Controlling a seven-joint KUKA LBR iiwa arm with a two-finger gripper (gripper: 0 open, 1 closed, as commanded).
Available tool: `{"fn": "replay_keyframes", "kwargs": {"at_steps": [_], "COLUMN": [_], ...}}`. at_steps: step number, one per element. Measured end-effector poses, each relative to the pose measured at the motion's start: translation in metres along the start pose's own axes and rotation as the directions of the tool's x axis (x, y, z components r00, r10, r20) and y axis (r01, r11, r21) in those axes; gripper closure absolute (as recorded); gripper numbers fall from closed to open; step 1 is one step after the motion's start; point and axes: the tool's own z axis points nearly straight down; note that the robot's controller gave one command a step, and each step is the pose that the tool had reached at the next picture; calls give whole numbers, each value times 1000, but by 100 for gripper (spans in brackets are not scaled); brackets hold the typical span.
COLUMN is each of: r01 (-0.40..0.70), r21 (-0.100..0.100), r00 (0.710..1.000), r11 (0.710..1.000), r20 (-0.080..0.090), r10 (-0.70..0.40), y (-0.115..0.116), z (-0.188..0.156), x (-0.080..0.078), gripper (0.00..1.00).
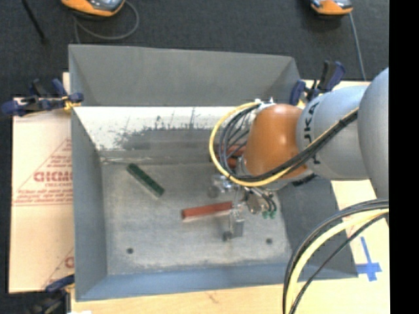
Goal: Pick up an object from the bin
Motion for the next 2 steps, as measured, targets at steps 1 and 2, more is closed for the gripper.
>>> {"fn": "replay_keyframes", "kwargs": {"at_steps": [1, 2], "r01": [-1, 47], "r21": [0, 3], "r00": [1000, 999], "r11": [1000, 999], "r20": [7, 14], "r10": [1, -47], "y": [0, -12], "z": [-4, -167], "x": [-2, 17], "gripper": [100, 100]}}
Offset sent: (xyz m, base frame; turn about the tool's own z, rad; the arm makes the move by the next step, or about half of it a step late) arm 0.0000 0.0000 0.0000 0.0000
